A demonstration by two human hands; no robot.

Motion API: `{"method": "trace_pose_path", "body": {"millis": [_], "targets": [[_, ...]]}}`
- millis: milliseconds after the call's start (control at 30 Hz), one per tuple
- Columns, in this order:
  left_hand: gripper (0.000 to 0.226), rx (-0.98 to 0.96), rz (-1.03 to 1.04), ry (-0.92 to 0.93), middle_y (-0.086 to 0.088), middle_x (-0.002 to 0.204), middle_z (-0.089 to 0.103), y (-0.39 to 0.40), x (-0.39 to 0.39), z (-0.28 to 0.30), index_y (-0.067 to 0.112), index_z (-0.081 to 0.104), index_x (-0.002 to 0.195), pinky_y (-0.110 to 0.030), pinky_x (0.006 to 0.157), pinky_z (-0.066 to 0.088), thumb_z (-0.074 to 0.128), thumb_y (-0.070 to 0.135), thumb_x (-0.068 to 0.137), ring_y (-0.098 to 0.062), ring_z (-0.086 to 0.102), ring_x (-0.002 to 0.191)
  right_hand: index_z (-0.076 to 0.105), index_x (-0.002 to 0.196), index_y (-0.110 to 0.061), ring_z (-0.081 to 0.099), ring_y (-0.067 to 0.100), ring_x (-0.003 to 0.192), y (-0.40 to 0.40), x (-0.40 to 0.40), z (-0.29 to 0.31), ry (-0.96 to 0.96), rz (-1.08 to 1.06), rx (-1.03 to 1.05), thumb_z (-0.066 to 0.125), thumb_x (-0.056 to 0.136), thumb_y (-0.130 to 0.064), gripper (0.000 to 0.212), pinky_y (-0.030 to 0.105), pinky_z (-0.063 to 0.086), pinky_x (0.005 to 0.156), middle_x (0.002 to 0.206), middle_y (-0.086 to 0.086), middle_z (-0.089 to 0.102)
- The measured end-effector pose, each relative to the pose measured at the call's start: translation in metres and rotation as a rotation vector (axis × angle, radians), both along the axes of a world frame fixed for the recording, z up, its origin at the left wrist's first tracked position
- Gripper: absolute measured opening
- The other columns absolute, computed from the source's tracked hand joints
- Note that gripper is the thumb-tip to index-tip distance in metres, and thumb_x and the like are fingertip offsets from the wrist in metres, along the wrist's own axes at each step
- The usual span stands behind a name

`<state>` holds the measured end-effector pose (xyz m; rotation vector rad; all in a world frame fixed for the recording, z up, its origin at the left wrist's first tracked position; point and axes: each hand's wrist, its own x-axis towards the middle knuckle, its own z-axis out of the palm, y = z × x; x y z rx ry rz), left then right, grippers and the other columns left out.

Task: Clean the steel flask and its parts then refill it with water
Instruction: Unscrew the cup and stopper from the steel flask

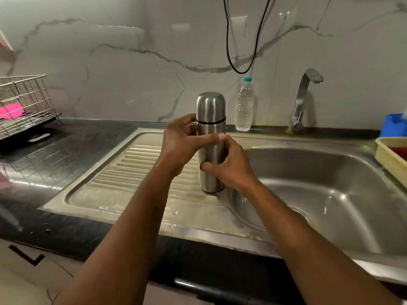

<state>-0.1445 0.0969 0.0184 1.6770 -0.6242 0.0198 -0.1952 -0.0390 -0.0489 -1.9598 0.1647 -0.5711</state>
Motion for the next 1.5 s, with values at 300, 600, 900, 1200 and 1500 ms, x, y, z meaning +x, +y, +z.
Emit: {"method": "trace_pose_path", "body": {"millis": [300, 600, 900, 1200, 1500], "targets": [[0.066, 0.095, -0.068, -0.06, 0.0, 0.111, 0.079, 0.007, 0.009, 0.002, 0.019, 0.068, 0.127, -0.043, 0.098, 0.06, 0.097, 0.029, 0.068, -0.015, 0.076, 0.104, 0.057, 0.133, -0.028, 0.071, 0.015, 0.109, 0.009, 0.019, -0.01, -0.052, 0.048, 0.237, 0.098, 0.056, -0.039, 0.088, 0.046, 0.061, 0.094, 0.118, -0.007, 0.073], [0.049, 0.304, -0.292, -0.187, -0.011, 0.117, 0.072, -0.018, 0.02, 0.068, 0.008, 0.066, 0.13, -0.033, 0.09, 0.061, 0.084, 0.009, 0.085, -0.018, 0.071, 0.111, 0.058, 0.116, -0.028, 0.07, 0.012, 0.09, 0.007, 0.014, -0.009, -0.077, 0.004, 0.234, 0.097, 0.065, -0.022, 0.065, 0.031, 0.059, 0.075, 0.101, -0.004, 0.07], [0.056, 0.241, 0.278, -0.289, 0.009, 0.115, 0.066, -0.037, -0.013, 0.047, 0.021, 0.066, 0.128, -0.012, 0.074, 0.05, 0.09, 0.035, 0.08, -0.006, 0.063, 0.097, 0.053, 0.136, -0.022, 0.062, 0.002, 0.089, 0.019, 0.014, -0.009, -0.091, -0.044, 0.158, 0.097, 0.062, -0.03, 0.086, 0.025, 0.054, 0.082, 0.111, -0.007, 0.065], [0.064, 0.469, -0.088, -0.181, -0.001, 0.12, 0.071, 0.008, -0.003, 0.104, 0.02, 0.066, 0.136, -0.024, 0.079, 0.059, 0.085, 0.001, 0.078, -0.016, 0.069, 0.109, 0.05, 0.142, -0.02, 0.063, 0.011, 0.099, 0.018, 0.01, -0.004, -0.1, 0.024, 0.18, 0.097, 0.066, -0.022, 0.089, 0.031, 0.056, 0.091, 0.117, -0.007, 0.06], [0.057, 0.888, 0.116, -0.58, 0.005, 0.123, 0.068, -0.014, -0.002, 0.112, 0.022, 0.071, 0.129, -0.031, 0.098, 0.042, 0.087, 0.046, 0.08, -0.017, 0.06, 0.117, 0.051, 0.131, -0.028, 0.06, -0.002, 0.09, 0.016, 0.011, -0.004, -0.099, 0.029, 0.17, 0.097, 0.066, -0.025, 0.081, 0.019, 0.049, 0.078, 0.104, -0.019, 0.057]]}}
